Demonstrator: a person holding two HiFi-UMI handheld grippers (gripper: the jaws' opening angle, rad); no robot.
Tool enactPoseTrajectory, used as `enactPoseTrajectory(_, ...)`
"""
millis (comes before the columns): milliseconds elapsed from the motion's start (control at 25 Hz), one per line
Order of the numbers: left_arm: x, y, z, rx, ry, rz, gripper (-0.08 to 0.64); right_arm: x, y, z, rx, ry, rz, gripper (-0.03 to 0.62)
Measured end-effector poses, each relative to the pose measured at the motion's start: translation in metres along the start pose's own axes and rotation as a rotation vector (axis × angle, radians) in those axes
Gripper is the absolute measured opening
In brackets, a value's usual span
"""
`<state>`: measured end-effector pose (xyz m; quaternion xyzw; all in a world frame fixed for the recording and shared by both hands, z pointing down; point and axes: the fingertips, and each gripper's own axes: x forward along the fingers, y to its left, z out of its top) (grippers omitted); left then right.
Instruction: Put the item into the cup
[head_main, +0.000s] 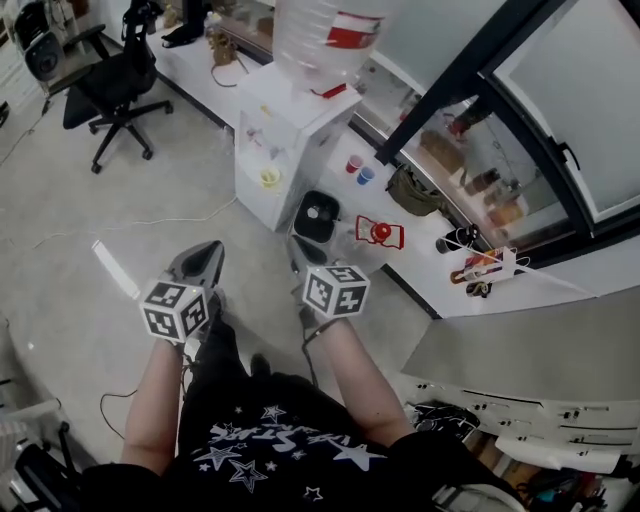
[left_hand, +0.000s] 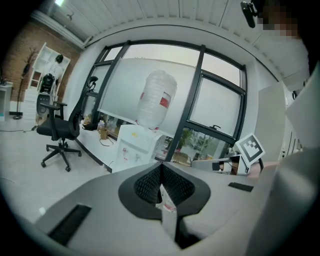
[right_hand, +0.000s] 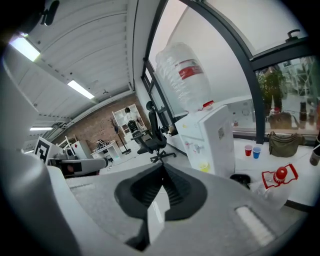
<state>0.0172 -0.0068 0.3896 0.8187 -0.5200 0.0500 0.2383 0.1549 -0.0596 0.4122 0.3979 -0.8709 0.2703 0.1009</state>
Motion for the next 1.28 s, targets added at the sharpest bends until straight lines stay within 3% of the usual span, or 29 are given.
enactPoseTrajectory(600, -0.08, -0.066, -0.02, 0.028, -0.084, 0.055, 0.006, -0.082, 0.047, -0.02, -0.095, -0.024, 0.107, 0.0)
enactPoseTrajectory(1280, -0.128, -0.062, -0.026, 0.016, -0.084, 0.029, 0.005, -0.104, 0.082, -0.043, -0.071, -0.021, 0.057, 0.0)
